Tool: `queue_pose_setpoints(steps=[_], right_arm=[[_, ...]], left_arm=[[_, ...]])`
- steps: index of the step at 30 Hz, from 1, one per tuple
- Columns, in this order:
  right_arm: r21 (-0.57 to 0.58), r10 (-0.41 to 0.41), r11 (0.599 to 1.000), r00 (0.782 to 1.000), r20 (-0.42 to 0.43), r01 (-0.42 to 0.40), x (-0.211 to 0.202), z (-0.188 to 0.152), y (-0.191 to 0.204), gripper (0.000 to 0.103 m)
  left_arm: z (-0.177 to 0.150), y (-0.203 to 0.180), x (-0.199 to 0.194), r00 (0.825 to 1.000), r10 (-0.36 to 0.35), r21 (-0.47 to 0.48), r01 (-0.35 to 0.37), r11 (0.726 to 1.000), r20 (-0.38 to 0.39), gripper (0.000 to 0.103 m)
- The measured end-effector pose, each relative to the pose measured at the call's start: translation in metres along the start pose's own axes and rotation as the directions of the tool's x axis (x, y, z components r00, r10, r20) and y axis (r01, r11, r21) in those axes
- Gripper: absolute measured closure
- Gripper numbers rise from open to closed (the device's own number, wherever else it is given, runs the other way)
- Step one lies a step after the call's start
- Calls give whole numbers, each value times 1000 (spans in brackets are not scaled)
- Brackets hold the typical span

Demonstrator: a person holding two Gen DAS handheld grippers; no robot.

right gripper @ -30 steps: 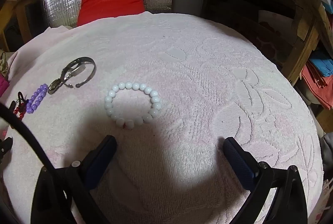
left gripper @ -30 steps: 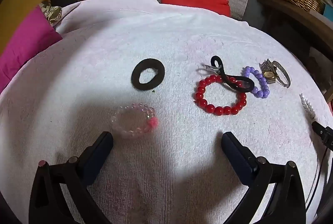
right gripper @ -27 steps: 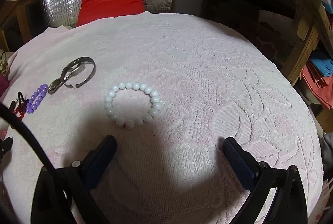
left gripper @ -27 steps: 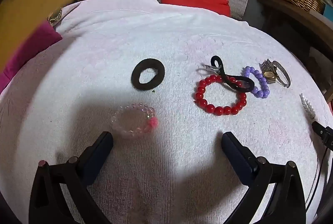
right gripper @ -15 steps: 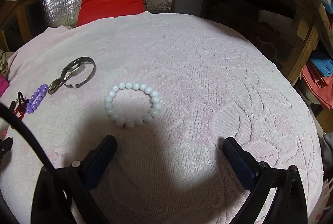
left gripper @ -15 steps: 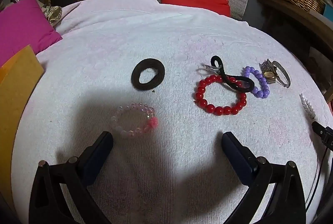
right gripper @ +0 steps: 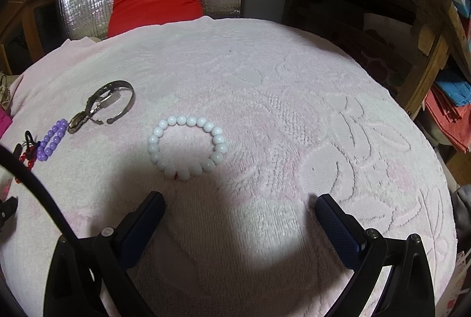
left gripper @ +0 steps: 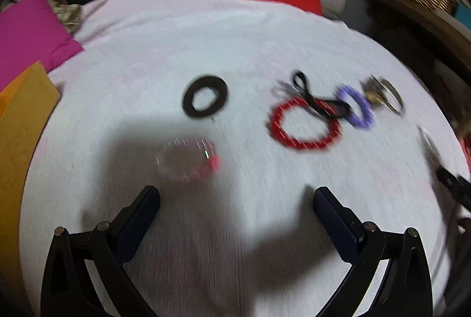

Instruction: Organize jewelry

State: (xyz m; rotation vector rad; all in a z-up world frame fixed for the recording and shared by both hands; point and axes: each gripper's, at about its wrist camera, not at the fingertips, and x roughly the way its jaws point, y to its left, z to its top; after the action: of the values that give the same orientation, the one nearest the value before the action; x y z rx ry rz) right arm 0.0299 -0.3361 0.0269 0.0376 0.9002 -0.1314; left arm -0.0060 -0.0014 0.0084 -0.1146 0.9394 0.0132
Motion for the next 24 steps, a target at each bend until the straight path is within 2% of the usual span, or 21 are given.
queue_pose_setpoints(steps=[2, 4, 6, 7, 9, 11, 12, 14, 16, 18, 19, 22, 24], right_arm=[[2, 21, 1000, 998, -52, -21, -6, 0, 0, 0], [-13, 44, 999, 992, -119, -46, -10, -1, -4, 0], [-1, 53, 999, 982, -181, -54, -22, -5, -8, 0], [9, 55, 999, 982, -180, -54, -32, -7, -8, 0], [6, 48, 999, 990, -131, -48, -56, -11, -10, 0], [-62, 29, 998, 999, -25, -30, -95, -11, 2, 0], [-89, 32, 996, 999, 23, -30, -112, -11, 8, 0], [-120, 56, 992, 987, 151, -38, -154, -11, 20, 0], [-126, 102, 989, 966, 238, -73, -185, -19, 30, 0], [-137, 157, 983, 949, 273, -123, -209, -28, 41, 0], [-128, 176, 981, 945, 277, -145, -218, -33, 46, 0], [-111, 209, 976, 944, 256, -186, -226, -43, 52, 0], [-121, 193, 979, 950, 247, -167, -226, -45, 63, 0]], left_arm=[[-3, -2, -8, 999, -17, 17, 17, 1000, -51, 0], [-5, 0, -25, 995, -4, 13, 5, 1000, -97, 0], [-7, 5, -47, 996, 46, -7, -47, 999, -70, 0], [-7, 9, -66, 993, 117, -18, -118, 993, -23, 0], [-8, 11, -94, 981, 191, -36, -189, 981, 38, 0], [-7, 13, -131, 971, 203, -44, -199, 979, 123, 0], [-8, 13, -148, 961, 213, -44, -208, 977, 176, 0], [-10, 12, -174, 935, 230, -42, -228, 973, 271, 0], [-18, 9, -197, 915, 203, -13, -212, 977, 350, 0], [-18, 11, -200, 917, 183, -1, -195, 981, 353, 0], [-19, 14, -199, 926, 171, -9, -178, 984, 337, 0], [-24, 24, -193, 940, 131, -36, -127, 991, 313, 0], [-26, 26, -189, 936, 149, -48, -141, 989, 319, 0]])
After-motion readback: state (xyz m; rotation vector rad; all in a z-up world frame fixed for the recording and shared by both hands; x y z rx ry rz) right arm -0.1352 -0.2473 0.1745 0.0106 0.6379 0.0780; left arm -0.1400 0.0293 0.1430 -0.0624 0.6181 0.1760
